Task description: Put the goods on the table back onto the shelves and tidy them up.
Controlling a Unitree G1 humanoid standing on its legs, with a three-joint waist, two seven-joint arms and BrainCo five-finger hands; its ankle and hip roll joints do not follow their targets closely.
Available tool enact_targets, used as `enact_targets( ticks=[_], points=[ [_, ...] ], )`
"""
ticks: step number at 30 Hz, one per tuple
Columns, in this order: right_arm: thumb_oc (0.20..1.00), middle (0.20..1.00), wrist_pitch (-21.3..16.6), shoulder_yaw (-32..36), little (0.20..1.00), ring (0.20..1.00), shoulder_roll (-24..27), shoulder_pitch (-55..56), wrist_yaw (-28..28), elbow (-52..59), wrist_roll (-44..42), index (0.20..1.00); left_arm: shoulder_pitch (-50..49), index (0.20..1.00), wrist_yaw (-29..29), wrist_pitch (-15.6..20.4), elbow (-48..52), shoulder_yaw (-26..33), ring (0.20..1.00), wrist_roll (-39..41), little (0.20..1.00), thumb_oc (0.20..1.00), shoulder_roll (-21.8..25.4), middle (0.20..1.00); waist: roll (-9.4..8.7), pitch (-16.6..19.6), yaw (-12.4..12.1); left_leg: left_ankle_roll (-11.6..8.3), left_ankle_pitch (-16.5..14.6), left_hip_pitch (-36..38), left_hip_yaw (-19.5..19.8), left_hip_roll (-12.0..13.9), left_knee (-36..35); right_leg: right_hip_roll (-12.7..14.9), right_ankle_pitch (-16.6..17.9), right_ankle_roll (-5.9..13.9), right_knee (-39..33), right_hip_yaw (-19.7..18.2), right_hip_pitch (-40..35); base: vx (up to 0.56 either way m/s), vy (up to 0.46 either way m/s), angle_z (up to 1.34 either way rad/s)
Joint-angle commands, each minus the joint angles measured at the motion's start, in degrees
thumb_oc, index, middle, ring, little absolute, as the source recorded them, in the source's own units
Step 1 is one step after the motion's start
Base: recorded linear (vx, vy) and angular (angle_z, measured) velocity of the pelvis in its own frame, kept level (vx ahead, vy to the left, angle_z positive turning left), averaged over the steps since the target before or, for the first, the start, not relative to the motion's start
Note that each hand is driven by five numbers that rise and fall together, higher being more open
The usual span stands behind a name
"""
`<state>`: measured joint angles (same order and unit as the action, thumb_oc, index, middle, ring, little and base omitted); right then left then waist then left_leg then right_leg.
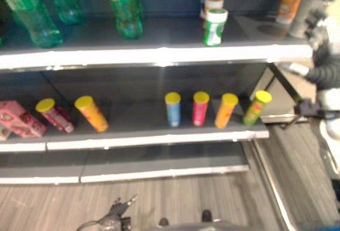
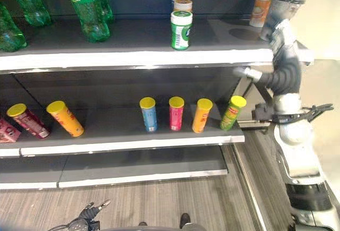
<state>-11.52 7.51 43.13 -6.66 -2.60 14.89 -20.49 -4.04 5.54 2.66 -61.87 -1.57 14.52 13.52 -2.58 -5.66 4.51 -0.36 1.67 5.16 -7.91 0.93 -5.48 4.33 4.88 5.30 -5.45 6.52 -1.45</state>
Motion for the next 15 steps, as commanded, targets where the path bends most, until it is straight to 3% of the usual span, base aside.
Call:
enact_targets(
  ticks=[1, 5, 8, 10, 11, 14, 15],
  points=[
    [1.0, 1.0, -2.1, 2.3, 1.0, 1.0, 1.3, -3.6, 3.1, 1.3, -2.3, 1.0, 4.2, 1.0, -1.6, 3.1, -0.6, 0.1, 1.0, -2.8, 1.0, 1.0, 3.6, 1.0, -2.15, -1.3, 0.6, -2.11, -8.2, 3.9, -0.6, 2.1, 0.5, 6.4, -2.3, 6.42, 3.4, -1.1, 0.6, -0.16, 0.204, -0.57],
    [1.0, 1.0, -2.0, 3.3, 1.0, 1.0, 0.8, -1.8, 4.3, 1.0, -1.7, 1.0, 5.8, 1.0, -1.7, 3.8, -0.1, -0.6, 1.0, -3.8, 1.0, 1.0, 3.9, 1.0, -3.51, -3.0, 2.1, -1.03, -8.0, 2.3, -2.9, 1.1, 0.5, 6.7, 1.5, 8.1, 4.5, -3.9, 5.5, -0.18, 0.135, -0.63],
    [1.0, 1.0, -2.2, 5.1, 1.0, 1.0, 0.7, 0.2, 3.9, 0.6, -0.2, 1.0, 4.4, 1.0, -1.9, 4.0, 0.8, 0.9, 1.0, -4.8, 1.0, 1.0, 5.1, 1.0, -4.48, -4.5, 1.0, -0.77, -6.9, 0.1, -4.0, 1.2, 0.5, 7.0, 4.0, 8.96, 5.1, -3.2, 8.4, -0.21, -0.015, -0.62],
    [1.0, 1.0, -2.6, 8.0, 1.0, 1.0, 0.6, 1.9, 2.5, -1.1, 2.0, 1.0, 2.3, 1.0, -1.2, 4.5, 3.7, 1.8, 1.0, -5.9, 1.0, 1.0, 7.1, 1.0, -3.65, -6.0, -1.4, -0.81, -5.1, -2.8, -5.8, 3.6, 0.5, 9.2, 1.6, 8.37, 8.0, 5.0, 8.1, -0.35, -0.094, -0.31],
    [1.0, 1.0, -2.5, 8.5, 1.0, 1.0, 0.5, 1.9, 2.0, -1.3, 2.8, 1.0, 2.0, 1.0, -1.2, 4.5, 4.4, 1.8, 1.0, -5.9, 1.0, 1.0, 7.3, 1.0, -3.25, -6.0, -1.9, -0.82, -4.6, -3.5, -6.0, 4.1, 0.5, 10.2, 0.3, 7.42, 9.1, 7.2, 7.3, -0.16, -0.017, -0.24],
    [1.0, 1.0, -2.4, 9.4, 1.0, 1.0, 0.2, 1.4, 1.4, -1.7, 4.0, 1.0, 1.4, 1.0, -1.5, 4.5, 5.6, 1.8, 1.0, -5.8, 1.0, 1.0, 7.7, 1.0, -2.55, -5.8, -3.1, -0.73, -4.0, -4.4, -7.2, 5.1, 0.5, 12.4, -1.7, 6.7, 12.5, 10.0, 5.2, -0.2, 0.004, -0.4],
    [1.0, 1.0, -2.6, 9.2, 1.0, 1.0, 0.3, 0.0, 0.9, -2.0, 5.1, 1.0, 0.4, 1.0, -1.8, 4.6, 5.9, 1.9, 1.0, -5.6, 1.0, 1.0, 7.7, 1.0, -2.13, -5.0, -4.6, -0.45, -3.3, -5.6, -8.7, 5.7, 0.5, 14.9, -2.6, 6.41, 15.5, 11.6, 2.9, -0.19, -0.002, -0.09]
  ],
)
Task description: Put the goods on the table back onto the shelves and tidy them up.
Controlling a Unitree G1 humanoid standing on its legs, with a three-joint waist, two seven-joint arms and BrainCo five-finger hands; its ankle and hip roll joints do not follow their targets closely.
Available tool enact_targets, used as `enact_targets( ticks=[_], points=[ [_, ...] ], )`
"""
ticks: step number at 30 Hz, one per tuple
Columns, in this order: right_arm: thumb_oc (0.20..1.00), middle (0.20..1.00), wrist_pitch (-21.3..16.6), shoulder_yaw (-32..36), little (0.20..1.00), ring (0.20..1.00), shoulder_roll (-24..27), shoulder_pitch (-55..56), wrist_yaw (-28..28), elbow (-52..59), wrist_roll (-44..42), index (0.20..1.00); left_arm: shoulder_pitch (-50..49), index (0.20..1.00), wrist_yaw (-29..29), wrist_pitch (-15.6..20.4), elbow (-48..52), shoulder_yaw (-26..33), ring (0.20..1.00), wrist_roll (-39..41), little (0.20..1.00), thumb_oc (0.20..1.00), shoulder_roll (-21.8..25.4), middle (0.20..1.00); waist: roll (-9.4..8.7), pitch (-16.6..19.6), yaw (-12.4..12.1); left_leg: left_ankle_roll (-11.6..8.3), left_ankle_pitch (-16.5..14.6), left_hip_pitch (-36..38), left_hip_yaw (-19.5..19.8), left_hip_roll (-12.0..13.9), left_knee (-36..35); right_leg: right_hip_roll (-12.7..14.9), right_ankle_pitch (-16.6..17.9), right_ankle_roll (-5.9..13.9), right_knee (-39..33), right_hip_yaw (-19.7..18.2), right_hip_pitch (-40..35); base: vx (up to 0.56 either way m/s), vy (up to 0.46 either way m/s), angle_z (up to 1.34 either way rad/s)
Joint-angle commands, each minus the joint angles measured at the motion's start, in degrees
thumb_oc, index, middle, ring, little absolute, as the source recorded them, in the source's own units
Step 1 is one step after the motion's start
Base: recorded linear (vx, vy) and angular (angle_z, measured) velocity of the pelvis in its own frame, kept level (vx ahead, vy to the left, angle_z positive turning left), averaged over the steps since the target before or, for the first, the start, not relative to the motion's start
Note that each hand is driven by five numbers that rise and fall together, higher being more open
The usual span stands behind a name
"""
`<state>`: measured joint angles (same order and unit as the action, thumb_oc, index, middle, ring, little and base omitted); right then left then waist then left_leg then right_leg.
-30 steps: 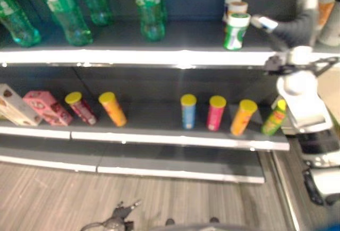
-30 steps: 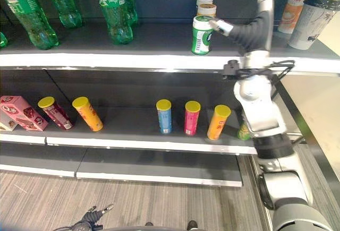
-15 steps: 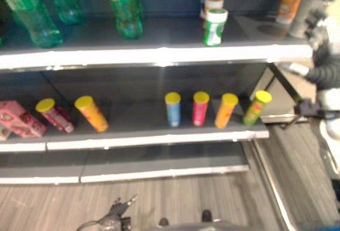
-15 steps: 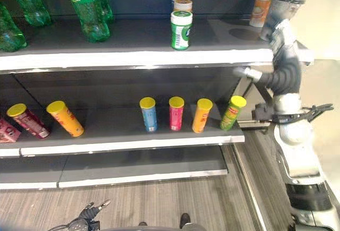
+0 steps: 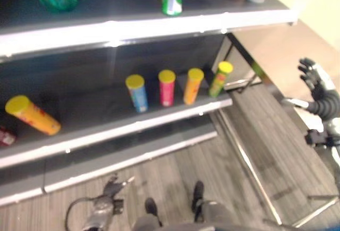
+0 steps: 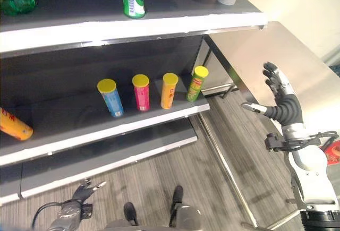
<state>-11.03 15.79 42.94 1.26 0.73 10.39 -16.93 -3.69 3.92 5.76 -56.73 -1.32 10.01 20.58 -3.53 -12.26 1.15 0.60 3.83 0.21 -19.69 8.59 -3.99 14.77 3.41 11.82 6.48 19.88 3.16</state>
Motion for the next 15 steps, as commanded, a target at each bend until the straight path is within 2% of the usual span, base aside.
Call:
enact_targets(
  ticks=[1, 2, 3, 5, 6, 9, 10, 13, 15],
  points=[
    [1.0, 1.0, -3.0, 0.6, 1.0, 1.0, 0.8, -8.4, -2.4, 2.5, 2.1, 1.0, -0.3, 1.0, -0.3, 1.5, 1.1, 1.7, 1.0, -1.1, 1.0, 1.0, 0.8, 1.0, -1.21, 2.0, -2.1, -1.29, -5.4, -1.2, 2.3, -1.8, -0.8, 5.6, -1.1, -0.06, 4.6, -0.6, -2.9, -0.2, -0.031, -0.12],
    [1.0, 1.0, -2.8, 0.2, 1.0, 1.0, 1.3, -9.1, -2.3, 2.5, 2.5, 1.0, -1.0, 1.0, -0.3, 1.6, 1.6, 2.0, 1.0, -0.8, 1.0, 1.0, 1.0, 1.0, -1.35, 2.7, -3.1, -1.62, -6.1, -1.4, 2.3, -1.5, -0.6, 6.6, -1.5, 0.67, 5.5, 0.2, -4.9, -0.13, -0.054, -0.67],
    [1.0, 1.0, -2.7, -0.4, 1.0, 1.0, 2.0, -10.1, -2.2, 2.4, 3.0, 1.0, -1.6, 1.0, -0.4, 1.6, 1.7, 2.3, 1.0, -0.4, 1.0, 1.0, 1.0, 1.0, -1.7, 3.3, -4.0, -1.61, -5.8, -2.0, 1.5, -1.4, -0.5, 7.6, -0.5, 1.0, 5.5, 1.6, -6.4, -0.15, -0.092, -1.11],
    [1.0, 1.0, -2.8, -2.3, 1.0, 1.0, 3.4, -12.6, -2.6, 1.6, 4.2, 1.0, -2.1, 1.0, -0.2, 1.7, 1.7, 2.9, 1.0, 0.0, 1.0, 1.0, 1.2, 1.0, -2.86, 4.4, -5.9, -1.73, -5.0, -3.3, -0.6, -1.5, -0.3, 9.3, 3.4, 2.34, 4.7, 4.7, -9.5, -0.23, -0.14, -1.04],
    [1.0, 1.0, -2.9, -3.5, 1.0, 1.0, 4.8, -15.2, -3.2, 1.7, 4.9, 1.0, -2.3, 1.0, 0.1, 1.8, 1.7, 3.5, 1.0, 0.5, 1.0, 1.0, 1.1, 1.0, -4.46, 5.4, -7.5, -2.18, -4.3, -4.1, -2.1, -1.6, -0.2, 8.7, 5.2, 3.0, 1.3, 6.5, -12.0, -0.18, -0.131, -0.65],
    [1.0, 1.0, -3.0, -4.3, 1.0, 1.0, 5.4, -16.7, -3.7, 1.5, 5.1, 1.0, -2.4, 1.0, 0.1, 1.7, 1.6, 3.7, 1.0, 0.6, 1.0, 1.0, 1.2, 1.0, -5.07, 5.4, -8.4, -2.58, -3.8, -4.3, -2.9, -1.4, -0.2, 8.0, 5.5, 3.18, -0.9, 7.9, -12.3, -0.13, -0.14, -0.81],
    [1.0, 1.0, -3.3, -4.6, 1.0, 1.0, 6.1, -18.5, -4.6, 1.7, 5.6, 1.0, -2.4, 1.0, 0.3, 1.8, 1.2, 4.1, 1.0, 0.7, 1.0, 1.0, 0.9, 1.0, -5.45, 5.9, -9.0, -3.06, -3.3, -4.8, -3.2, -1.1, 0.0, 7.3, 5.3, 3.18, -3.0, 8.7, -12.8, -0.11, -0.222, -0.79],
    [1.0, 1.0, -3.7, -4.9, 1.0, 1.0, 11.0, -22.8, -7.3, 1.9, 8.4, 1.0, -2.3, 1.0, 0.9, 2.1, -0.2, 4.4, 1.0, 0.7, 1.0, 1.0, -0.2, 1.0, -5.22, 6.3, -9.2, -5.29, -1.0, -5.6, -3.6, 1.3, 0.5, 3.3, -0.5, 3.0, -9.6, 9.4, -13.6, -0.13, -0.266, -0.57],
    [1.0, 1.0, -3.8, -5.5, 1.0, 1.0, 12.4, -24.6, -8.9, 1.3, 7.9, 1.0, -1.7, 1.0, 1.2, 2.0, -1.3, 4.0, 1.0, 0.8, 1.0, 1.0, -0.6, 1.0, -4.79, 5.6, -8.8, -6.81, 1.2, -6.5, -3.1, 3.2, 0.6, 0.3, -4.9, 1.32, -11.0, 8.4, -13.7, -0.11, -0.25, -0.32]
  ],
)
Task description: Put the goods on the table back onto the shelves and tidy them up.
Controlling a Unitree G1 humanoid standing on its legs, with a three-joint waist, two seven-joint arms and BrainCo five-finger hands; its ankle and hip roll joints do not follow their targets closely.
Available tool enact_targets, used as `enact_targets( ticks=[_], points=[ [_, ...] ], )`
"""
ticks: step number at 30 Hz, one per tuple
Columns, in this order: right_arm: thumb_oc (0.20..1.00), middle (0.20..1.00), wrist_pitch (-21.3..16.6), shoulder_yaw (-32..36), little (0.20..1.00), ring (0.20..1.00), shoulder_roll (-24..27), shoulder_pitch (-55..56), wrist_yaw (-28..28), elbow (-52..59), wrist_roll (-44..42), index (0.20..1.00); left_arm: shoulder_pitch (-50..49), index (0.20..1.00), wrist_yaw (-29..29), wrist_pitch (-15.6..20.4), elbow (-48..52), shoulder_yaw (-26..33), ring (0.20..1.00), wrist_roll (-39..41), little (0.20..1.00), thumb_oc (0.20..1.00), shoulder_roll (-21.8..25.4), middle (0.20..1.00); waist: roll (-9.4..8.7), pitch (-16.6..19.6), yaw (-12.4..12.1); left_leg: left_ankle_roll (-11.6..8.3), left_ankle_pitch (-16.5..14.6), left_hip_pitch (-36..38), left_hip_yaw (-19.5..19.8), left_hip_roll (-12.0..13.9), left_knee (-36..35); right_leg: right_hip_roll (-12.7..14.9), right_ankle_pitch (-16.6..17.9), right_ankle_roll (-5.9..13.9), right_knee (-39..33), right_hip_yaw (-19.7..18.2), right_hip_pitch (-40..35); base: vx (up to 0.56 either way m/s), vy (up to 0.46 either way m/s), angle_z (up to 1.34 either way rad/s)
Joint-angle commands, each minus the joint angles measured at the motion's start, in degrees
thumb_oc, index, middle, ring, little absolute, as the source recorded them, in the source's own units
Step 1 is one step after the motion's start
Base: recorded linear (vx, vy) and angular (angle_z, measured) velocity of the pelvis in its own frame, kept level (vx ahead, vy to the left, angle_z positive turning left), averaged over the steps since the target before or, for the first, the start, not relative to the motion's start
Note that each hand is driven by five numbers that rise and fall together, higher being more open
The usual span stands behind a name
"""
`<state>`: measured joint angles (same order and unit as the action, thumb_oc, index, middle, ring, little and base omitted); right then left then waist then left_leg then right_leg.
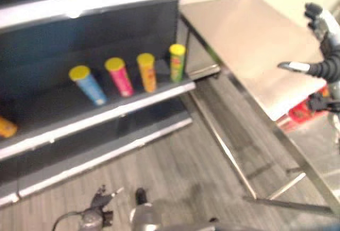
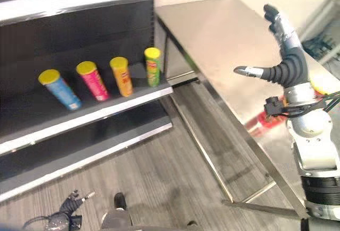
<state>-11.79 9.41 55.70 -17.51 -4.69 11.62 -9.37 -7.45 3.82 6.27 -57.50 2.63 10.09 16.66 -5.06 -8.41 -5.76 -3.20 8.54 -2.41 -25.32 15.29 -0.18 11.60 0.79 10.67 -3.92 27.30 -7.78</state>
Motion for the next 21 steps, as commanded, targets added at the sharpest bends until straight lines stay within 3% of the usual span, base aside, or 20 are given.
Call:
enact_targets(
  ticks=[1, 2, 5, 7, 9, 10, 11, 12, 15, 18, 21],
  points=[
    [1.0, 1.0, -3.0, 1.2, 1.0, 1.0, -0.1, -6.1, -3.6, 0.3, -0.1, 1.0, 2.1, 1.0, 1.3, 1.4, -0.7, -0.1, 1.0, 0.6, 1.0, 1.0, 3.0, 1.0, -2.91, 1.5, -1.7, -3.65, -2.3, -4.2, 2.8, -2.6, -3.4, 2.0, -3.7, 1.5, -0.7, 0.5, -2.4, -0.12, -0.274, -0.13],
    [1.0, 1.0, -3.2, 1.7, 1.0, 1.0, 0.2, -5.9, -4.0, 0.5, -0.6, 1.0, 2.3, 1.0, 1.4, 1.3, -0.9, -0.5, 1.0, 0.5, 1.0, 1.0, 2.6, 1.0, -2.3, 0.9, -1.4, -4.36, -1.0, -4.3, 3.2, -1.6, -3.8, 0.3, -4.8, 0.23, -0.7, 0.3, -2.2, -0.1, -0.241, 0.12],
    [1.0, 1.0, -3.5, 1.7, 1.0, 1.0, 1.0, -7.7, -4.6, 1.2, -1.3, 1.0, 2.3, 1.0, 1.0, 1.0, -1.7, -1.2, 1.0, -0.1, 1.0, 1.0, 1.8, 1.0, -1.13, -0.1, -0.6, -5.35, 0.2, -4.4, 4.2, 0.2, -3.9, -2.6, -6.7, -1.04, -1.1, 0.0, -2.8, -0.1, -0.194, 0.11],
    [1.0, 1.0, -4.1, 0.7, 1.0, 1.0, 1.6, -10.4, -5.5, 2.1, -1.6, 1.0, 2.9, 1.0, 1.2, 1.0, -2.0, -1.3, 1.0, 0.4, 1.0, 1.0, 1.7, 1.0, -0.84, -1.3, -1.0, -6.13, 0.7, -4.6, 7.2, 0.5, -3.7, -3.7, -7.6, -1.98, -1.1, -1.0, -2.5, -0.13, -0.157, 0.02],
    [1.0, 1.0, -4.7, -0.7, 1.0, 1.0, 2.8, -14.3, -6.8, 2.4, -1.5, 1.0, 3.9, 1.0, 1.7, 1.7, -2.4, -2.4, 1.0, 1.5, 1.0, 1.0, 1.2, 1.0, -1.03, -2.9, -2.1, -6.4, -1.4, -7.1, 18.0, -2.5, -1.1, -4.0, -6.5, -2.53, -1.1, -1.2, -1.5, -0.13, -0.121, -0.21],
    [1.0, 1.0, -4.7, -1.1, 1.0, 1.0, 2.8, -15.3, -7.2, 2.2, -1.6, 1.0, 3.8, 1.0, 1.9, 2.0, -2.5, -2.6, 1.0, 2.2, 1.0, 1.0, 0.7, 1.0, -1.07, -2.8, -2.3, -5.81, -4.4, -7.0, 24.9, -5.7, -0.9, -3.9, -6.0, -2.53, -1.1, -2.7, -0.8, -0.01, -0.043, -0.35],
    [1.0, 1.0, -4.7, -1.2, 1.0, 1.0, 2.8, -15.4, -7.2, 2.2, -1.6, 1.0, 3.8, 1.0, 1.9, 2.0, -2.6, -2.6, 1.0, 2.2, 1.0, 1.0, 0.6, 1.0, -1.05, -2.6, -2.0, -5.65, -4.2, -7.4, 25.1, -5.9, -0.8, -3.8, -5.8, -2.44, -1.1, -2.4, -0.6, 0.02, 0.052, -0.5],
    [1.0, 1.0, -4.6, -2.0, 1.0, 1.0, 1.8, -15.9, -7.8, 0.5, -2.0, 1.0, 3.1, 1.0, 1.7, 1.9, -3.1, -3.1, 1.0, 2.8, 1.0, 1.0, -0.4, 1.0, -0.63, -2.2, -2.6, -3.93, -6.4, -6.4, 33.9, -10.1, -2.1, -4.2, -5.0, -2.51, -1.1, -6.0, 0.8, 0.04, 0.114, -0.79],
    [1.0, 1.0, -3.6, 1.3, 1.0, 1.0, -1.4, -9.8, -7.4, -1.2, -2.9, 1.0, 2.6, 1.0, 1.3, 1.5, -4.0, -3.3, 1.0, 2.2, 1.0, 1.0, -1.1, 1.0, 0.14, -0.5, -1.1, -3.18, -6.8, -3.8, 34.5, -11.4, -3.9, -3.5, -4.5, -2.04, -1.1, -8.0, 0.8, 0.15, 0.214, -1.13],
    [1.0, 1.0, -2.7, 5.7, 1.0, 1.0, -3.8, -4.6, -8.3, -0.7, -1.0, 1.0, 1.7, 1.0, 1.1, 1.6, -3.0, -3.1, 1.0, 1.2, 1.0, 1.0, -0.8, 1.0, 1.01, 0.5, 0.4, -1.34, -8.2, -0.8, 30.5, -12.8, -4.5, -0.5, -3.0, -0.12, 0.3, -10.7, 2.0, 0.14, 0.311, -0.34],
    [1.0, 1.0, -2.5, 7.2, 1.0, 1.0, -3.9, -3.3, -8.5, -0.1, -0.5, 1.0, 1.5, 1.0, 1.2, 1.7, -2.1, -3.0, 1.0, 0.9, 1.0, 1.0, -0.2, 1.0, 1.11, 0.9, 1.3, -0.38, -9.2, 0.4, 28.6, -13.6, -4.8, 0.9, -2.4, 0.72, 1.3, -12.3, 2.8, 0.07, 0.207, -0.54]
  ],
)
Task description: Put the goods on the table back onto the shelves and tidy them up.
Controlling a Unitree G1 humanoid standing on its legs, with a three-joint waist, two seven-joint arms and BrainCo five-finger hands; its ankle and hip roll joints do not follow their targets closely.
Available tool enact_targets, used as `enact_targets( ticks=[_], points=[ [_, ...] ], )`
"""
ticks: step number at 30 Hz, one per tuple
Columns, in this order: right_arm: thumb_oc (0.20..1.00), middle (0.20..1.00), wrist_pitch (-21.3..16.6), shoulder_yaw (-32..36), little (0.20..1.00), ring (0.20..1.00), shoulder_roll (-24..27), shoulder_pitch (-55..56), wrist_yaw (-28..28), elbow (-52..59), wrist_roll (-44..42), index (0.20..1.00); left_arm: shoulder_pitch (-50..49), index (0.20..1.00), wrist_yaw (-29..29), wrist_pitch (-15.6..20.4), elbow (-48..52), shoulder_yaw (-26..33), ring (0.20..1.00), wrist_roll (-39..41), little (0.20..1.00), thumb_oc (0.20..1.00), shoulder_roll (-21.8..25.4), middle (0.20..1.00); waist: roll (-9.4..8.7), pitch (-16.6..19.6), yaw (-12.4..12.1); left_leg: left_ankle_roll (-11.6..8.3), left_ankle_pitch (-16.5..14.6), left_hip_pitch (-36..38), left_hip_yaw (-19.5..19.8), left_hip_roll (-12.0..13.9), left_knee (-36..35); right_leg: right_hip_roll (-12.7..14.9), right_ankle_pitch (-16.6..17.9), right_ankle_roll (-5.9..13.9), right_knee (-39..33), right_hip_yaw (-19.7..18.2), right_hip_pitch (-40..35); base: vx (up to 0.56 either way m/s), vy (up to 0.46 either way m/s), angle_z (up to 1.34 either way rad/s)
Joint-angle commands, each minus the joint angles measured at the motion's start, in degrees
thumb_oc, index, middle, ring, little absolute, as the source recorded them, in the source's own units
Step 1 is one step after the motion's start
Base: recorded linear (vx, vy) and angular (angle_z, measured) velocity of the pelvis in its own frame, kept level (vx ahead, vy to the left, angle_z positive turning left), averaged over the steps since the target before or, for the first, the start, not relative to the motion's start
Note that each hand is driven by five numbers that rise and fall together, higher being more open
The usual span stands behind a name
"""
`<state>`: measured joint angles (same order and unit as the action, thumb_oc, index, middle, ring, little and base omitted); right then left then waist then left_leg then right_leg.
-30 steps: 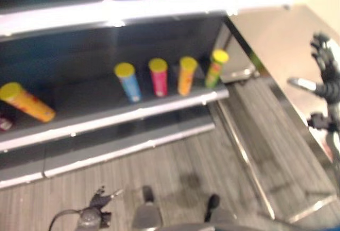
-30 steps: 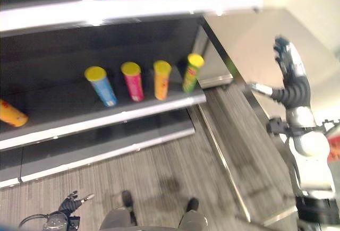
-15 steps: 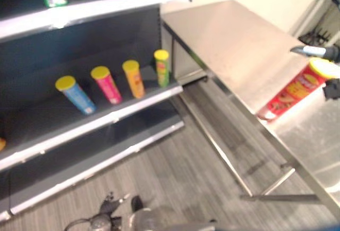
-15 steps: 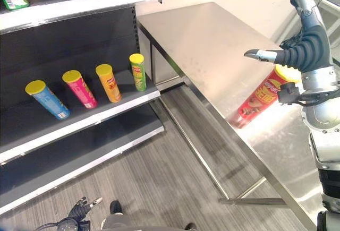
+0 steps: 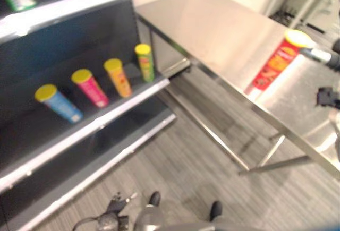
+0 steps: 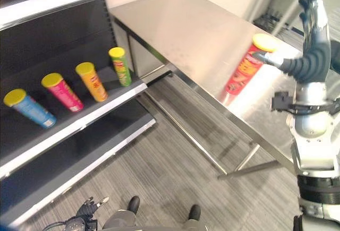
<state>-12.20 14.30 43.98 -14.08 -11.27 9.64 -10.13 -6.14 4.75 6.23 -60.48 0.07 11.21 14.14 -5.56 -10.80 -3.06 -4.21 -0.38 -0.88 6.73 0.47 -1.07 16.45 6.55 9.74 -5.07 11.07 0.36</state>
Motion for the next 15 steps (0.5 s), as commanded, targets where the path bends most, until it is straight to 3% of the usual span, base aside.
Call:
enact_targets(
  ticks=[1, 4, 6, 7, 9, 10, 12, 13, 14, 15],
  points=[
    [1.0, 1.0, -1.9, 2.9, 1.0, 1.0, 7.9, -5.9, -1.7, 1.9, 0.1, 1.0, 0.2, 1.0, 0.3, 1.7, 1.1, -0.1, 1.0, -0.1, 1.0, 1.0, 2.5, 1.0, 1.55, 3.4, -1.2, 1.05, -0.7, -0.7, -3.9, 1.0, -3.9, -3.5, -8.0, 1.97, 3.0, 3.6, -5.1, 0.07, 0.166, -0.5],
    [1.0, 1.0, -1.3, 4.5, 1.0, 1.0, 8.0, -3.5, -1.7, 1.1, 0.4, 1.0, 0.5, 1.0, 0.4, 1.7, 1.9, 0.7, 1.0, 0.5, 1.0, 1.0, 3.2, 1.0, 1.42, 3.1, -0.7, 2.69, -1.8, 0.7, -5.0, 0.1, -3.9, -1.7, -8.3, 2.84, 8.3, 2.5, -3.1, 0.07, 0.161, -0.31],
    [1.0, 1.0, -0.9, 6.1, 1.0, 1.0, 7.7, -2.1, -1.9, 1.3, 1.0, 1.0, 0.5, 1.0, 0.4, 1.5, 2.5, 1.1, 1.0, 0.5, 1.0, 1.0, 3.6, 1.0, 1.54, 2.3, -0.1, 3.75, -2.2, 2.0, -5.4, -0.4, -3.9, -0.4, -6.2, 3.28, 14.2, 1.5, -1.0, 0.07, 0.164, -0.37],
    [1.0, 1.0, -1.1, 7.7, 1.0, 1.0, 7.0, -1.4, -2.1, 2.6, 0.9, 1.0, 0.4, 1.0, 0.4, 1.5, 3.2, 0.8, 1.0, 0.4, 1.0, 1.0, 3.9, 1.0, 1.87, 0.9, 0.7, 4.86, -2.5, 3.4, -5.1, -0.9, -3.9, 0.5, -2.7, 3.2, 20.9, 0.1, 1.5, 0.06, 0.156, -0.36],
    [1.0, 1.0, -1.6, 8.8, 1.0, 1.0, 5.7, -0.3, -2.4, 3.2, 0.5, 1.0, 0.4, 1.0, 0.1, 1.3, 3.6, 0.8, 1.0, 0.1, 1.0, 1.0, 4.2, 1.0, 2.43, -0.1, 0.7, 5.14, -2.9, 4.2, -4.8, -0.4, -3.9, 1.2, -2.7, 2.77, 25.3, -0.5, 4.3, 0.05, 0.072, -0.23],
    [1.0, 1.0, -1.7, 9.0, 1.0, 1.0, 5.5, 0.0, -2.3, 3.4, 0.3, 1.0, 0.5, 1.0, 0.0, 1.3, 3.7, 1.0, 1.0, 0.2, 1.0, 1.0, 4.3, 1.0, 2.3, -0.2, 0.5, 4.94, -3.3, 4.5, -5.0, -0.2, -3.9, 1.7, -3.1, 2.54, 23.8, 0.3, 5.1, 0.1, -0.102, -0.25],
    [1.0, 1.0, -1.9, 9.4, 1.0, 1.0, 6.0, 0.4, -3.2, 2.1, -1.1, 1.0, 1.5, 1.0, 0.4, 1.3, 3.7, 0.3, 1.0, -0.4, 1.0, 1.0, 5.1, 1.0, 1.46, -1.1, 1.2, 3.39, -4.2, 4.6, -4.5, 0.7, -3.9, -0.3, -3.5, 2.81, 9.8, 0.9, 6.3, 0.16, -0.212, -0.23],
    [1.0, 1.0, -2.0, 9.3, 1.0, 1.0, 6.0, 0.2, -3.3, 1.9, -1.1, 1.0, 1.6, 1.0, 0.5, 1.3, 3.6, 0.3, 1.0, -0.4, 1.0, 1.0, 5.1, 1.0, 1.6, -1.0, 1.1, 3.3, -4.4, 4.6, -4.5, 1.0, -3.9, -0.6, -3.2, 2.77, 9.0, 1.0, 5.9, 0.19, -0.185, -0.08],
    [1.0, 1.0, -1.0, 10.5, 1.0, 1.0, 4.9, 2.9, -2.6, 2.2, -1.4, 1.0, 1.8, 1.0, 0.0, 1.1, 3.8, 1.2, 1.0, -0.2, 1.0, 1.0, 5.1, 1.0, 0.45, -0.6, 1.4, 2.69, -4.7, 4.9, -3.9, 0.7, -3.9, -1.3, -2.4, 3.55, 3.1, 0.2, 4.2, 0.14, -0.131, 0.06],
    [1.0, 1.0, -1.0, 10.4, 1.0, 1.0, 4.4, 2.9, -2.5, 2.0, -1.7, 1.0, 2.0, 1.0, 0.1, 1.2, 3.7, 1.3, 1.0, -0.2, 1.0, 1.0, 4.7, 1.0, -0.17, 0.0, 1.2, 2.36, -4.7, 4.9, -4.0, 0.8, -3.9, -1.3, -1.6, 3.81, 2.2, 0.6, 2.9, 0.16, -0.199, 0.34]
  ],
)
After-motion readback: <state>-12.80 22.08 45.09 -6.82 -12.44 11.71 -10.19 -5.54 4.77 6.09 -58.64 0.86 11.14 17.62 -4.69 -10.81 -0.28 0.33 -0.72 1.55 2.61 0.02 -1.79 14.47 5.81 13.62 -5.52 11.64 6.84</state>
